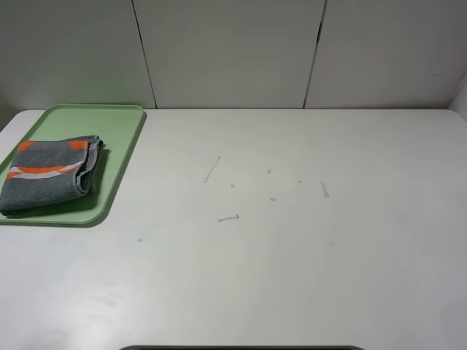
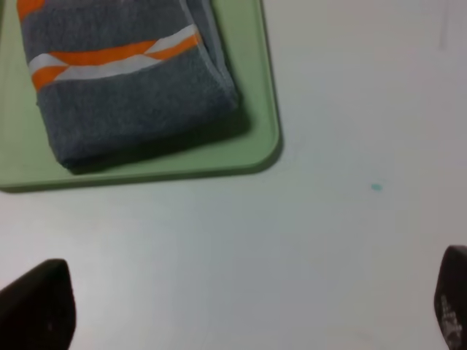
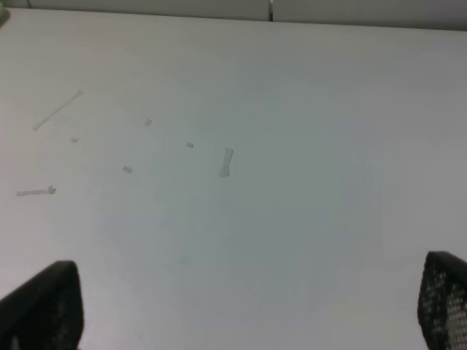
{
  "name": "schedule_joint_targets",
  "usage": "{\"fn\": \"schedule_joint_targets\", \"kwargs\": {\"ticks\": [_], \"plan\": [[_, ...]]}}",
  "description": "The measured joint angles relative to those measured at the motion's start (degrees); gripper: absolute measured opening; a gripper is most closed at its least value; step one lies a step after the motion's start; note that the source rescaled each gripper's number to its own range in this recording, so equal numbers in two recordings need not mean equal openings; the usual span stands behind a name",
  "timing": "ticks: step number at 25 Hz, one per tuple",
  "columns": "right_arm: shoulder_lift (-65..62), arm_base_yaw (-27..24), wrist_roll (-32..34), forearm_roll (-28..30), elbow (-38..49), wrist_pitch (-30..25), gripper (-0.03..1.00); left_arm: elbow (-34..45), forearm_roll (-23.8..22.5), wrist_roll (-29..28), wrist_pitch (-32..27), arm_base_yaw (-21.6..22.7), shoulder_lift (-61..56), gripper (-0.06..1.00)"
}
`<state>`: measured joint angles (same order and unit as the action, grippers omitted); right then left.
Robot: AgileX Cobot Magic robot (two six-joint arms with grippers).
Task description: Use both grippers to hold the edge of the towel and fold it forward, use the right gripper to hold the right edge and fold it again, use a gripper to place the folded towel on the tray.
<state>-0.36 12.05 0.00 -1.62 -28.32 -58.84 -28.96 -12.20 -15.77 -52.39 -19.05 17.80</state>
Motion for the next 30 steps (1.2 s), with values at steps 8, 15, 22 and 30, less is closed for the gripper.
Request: {"fn": "schedule_joint_targets", "kwargs": {"ticks": [8,15,22,30], "plan": [[0.00,0.00,0.00,0.00,0.00,0.00,1.00,-0.11,0.49,2.05,-1.51,-0.08,-0.25,1.00],[0.00,0.00,0.00,0.00,0.00,0.00,1.00,0.33,2.17,13.59,-7.33,-0.08,-0.25,1.00],[0.00,0.00,0.00,0.00,0.00,0.00,1.00,0.90,7.88,15.77,-7.88,-0.08,-0.25,1.00],[0.00,0.00,0.00,0.00,0.00,0.00,1.00,0.90,9.90,18.75,-7.88,5.75,-0.25,0.99]]}}
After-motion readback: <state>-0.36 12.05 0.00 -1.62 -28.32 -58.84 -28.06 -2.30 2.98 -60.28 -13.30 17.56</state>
